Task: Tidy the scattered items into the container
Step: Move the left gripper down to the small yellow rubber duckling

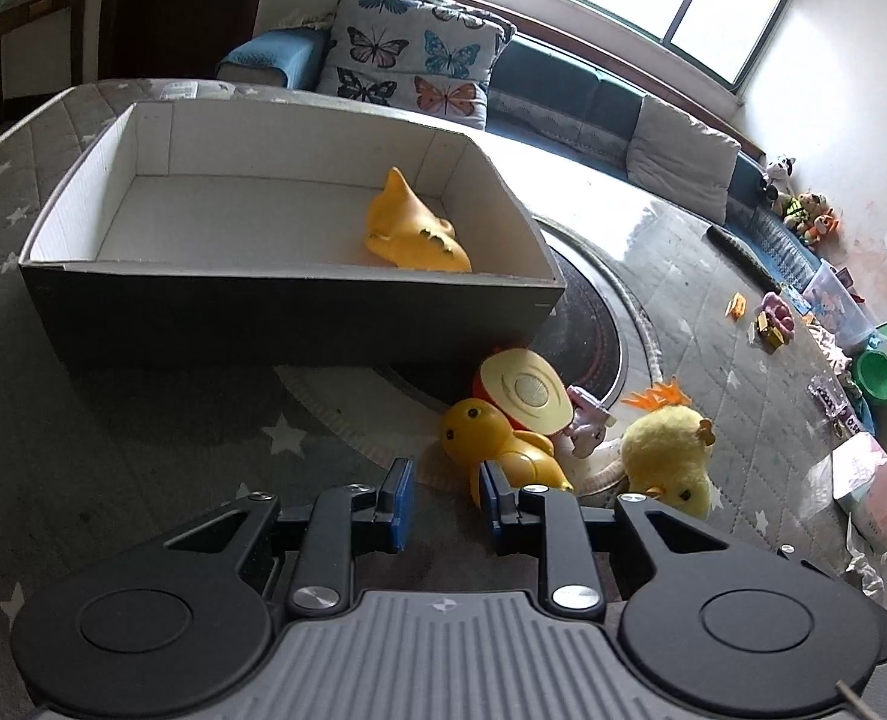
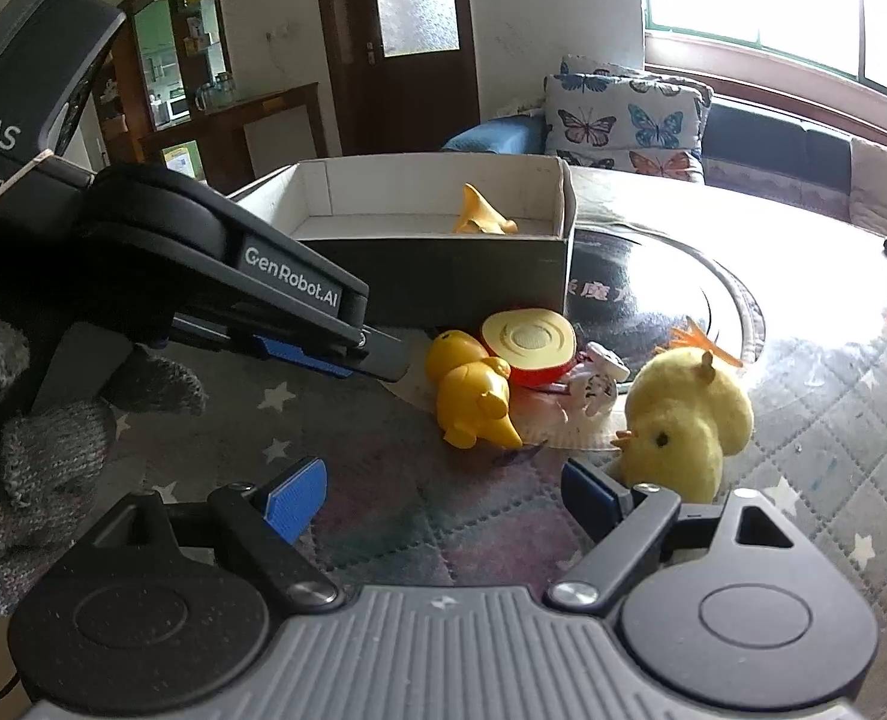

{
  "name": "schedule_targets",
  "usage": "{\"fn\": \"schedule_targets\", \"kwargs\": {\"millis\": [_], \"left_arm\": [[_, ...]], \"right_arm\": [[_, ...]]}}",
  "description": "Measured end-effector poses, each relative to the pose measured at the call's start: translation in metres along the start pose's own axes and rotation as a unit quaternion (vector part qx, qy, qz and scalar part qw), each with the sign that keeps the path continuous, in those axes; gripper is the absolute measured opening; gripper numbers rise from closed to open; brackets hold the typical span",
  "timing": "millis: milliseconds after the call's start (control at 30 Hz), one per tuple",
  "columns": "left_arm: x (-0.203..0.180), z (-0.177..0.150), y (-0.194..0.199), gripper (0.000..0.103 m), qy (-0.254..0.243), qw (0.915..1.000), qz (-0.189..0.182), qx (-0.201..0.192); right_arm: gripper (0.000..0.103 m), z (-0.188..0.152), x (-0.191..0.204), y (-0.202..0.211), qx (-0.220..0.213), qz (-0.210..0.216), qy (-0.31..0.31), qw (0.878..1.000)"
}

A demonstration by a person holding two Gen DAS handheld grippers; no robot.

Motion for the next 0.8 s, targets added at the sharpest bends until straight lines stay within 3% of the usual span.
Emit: {"fn": "schedule_targets", "kwargs": {"millis": [800], "left_arm": [[0.005, 0.022, -0.017, 0.03, 0.021, 0.9995, -0.023, 0.006]], "right_arm": [[0.081, 0.009, 0.003, -0.02, 0.012, -0.003, 0.0, 1.0]]}}
Point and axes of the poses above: each gripper's, at about its wrist camera, not at the fingertips, and y roughly against the way its jaws point, x to its left, z to its top, the point moved 7 cm from there along -y, roughly the way its jaws point, and after that the axes turned 15 degrees about -z, right-handed, at the moved point
